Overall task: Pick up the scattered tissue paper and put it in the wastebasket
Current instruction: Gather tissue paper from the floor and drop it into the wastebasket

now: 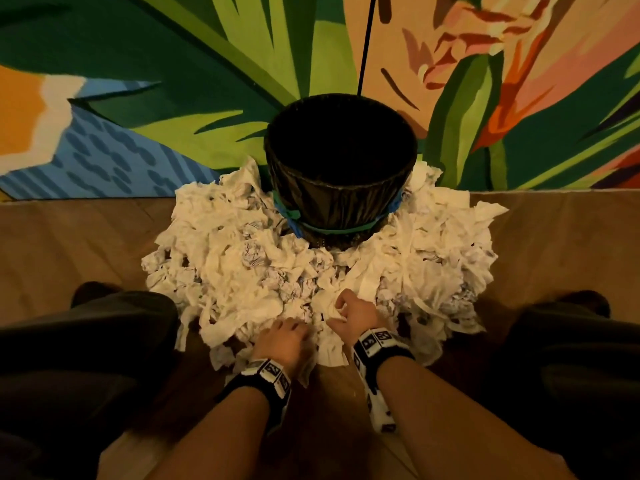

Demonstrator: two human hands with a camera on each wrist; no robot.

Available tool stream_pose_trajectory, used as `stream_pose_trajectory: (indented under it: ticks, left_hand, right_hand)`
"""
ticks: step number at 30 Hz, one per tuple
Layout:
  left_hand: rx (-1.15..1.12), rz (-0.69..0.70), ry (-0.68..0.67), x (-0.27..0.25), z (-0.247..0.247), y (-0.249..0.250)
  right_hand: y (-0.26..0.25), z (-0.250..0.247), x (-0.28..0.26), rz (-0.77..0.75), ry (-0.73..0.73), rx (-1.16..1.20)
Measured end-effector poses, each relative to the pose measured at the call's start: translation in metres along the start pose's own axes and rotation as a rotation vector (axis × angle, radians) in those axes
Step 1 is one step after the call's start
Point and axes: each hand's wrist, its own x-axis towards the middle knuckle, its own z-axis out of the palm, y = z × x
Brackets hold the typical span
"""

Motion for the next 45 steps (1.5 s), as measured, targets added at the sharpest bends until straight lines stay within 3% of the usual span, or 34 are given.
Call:
stream_pose_trajectory:
  ticks: [7,12,16,19,21,24,28,31,32,36,40,45]
  left_hand:
    - [-0.106,0.05,0.089,0.005,-0.003,0.004]
    - [-0.539,0.032,0.307,-0.002,-0.017,0.007]
    - [-0.751,-0.063,0.442,-0.001,-0.03,0.005]
    - [-0.845,-0.134,0.527,0.001,-0.04,0.003]
    - [-0.939,-0.195,0.504,0.001,-0.042,0.003]
    - [-0.975,-0.182,0.473,0.002,-0.039,0.0]
    - [-0.895,-0.183,0.484,0.004,-0.029,-0.009]
    - [-0.963,-0.272,0.448,0.002,-0.025,-0.012]
    - [-0.961,-0.297,0.456,0.002,-0.024,-0.013]
    - [-0.833,-0.272,0.493,-0.003,-0.029,-0.021]
    - [-0.556,-0.178,0.225,-0.012,-0.026,-0.029]
    - [-0.28,-0.2,-0.048,-0.017,-0.007,-0.04]
  right_hand:
    - [-0.006,0.002,0.007,-0.039,0.045,0.049]
    - [-0.003,-0.012,0.007,0.027,0.174,0.146]
    - [-0.003,-0.025,0.005,0.199,0.275,0.58]
    - [-0.006,-0.034,0.002,0.297,0.252,0.891]
    - [-0.006,-0.042,0.002,0.297,0.239,0.746]
    - [0.002,-0.047,0.0,0.235,0.264,0.48]
    - [0.008,-0.044,0.002,0.192,0.285,0.494]
    - [0.009,-0.034,0.002,0.219,0.169,0.675]
    - [0.01,-0.029,0.001,0.213,0.131,0.623]
    - [0.016,-0.008,-0.005,0.046,-0.043,0.054]
    - [0.022,0.005,-0.006,-0.04,-0.246,-0.19]
    - [0.021,0.004,-0.005,-0.028,-0.217,-0.316]
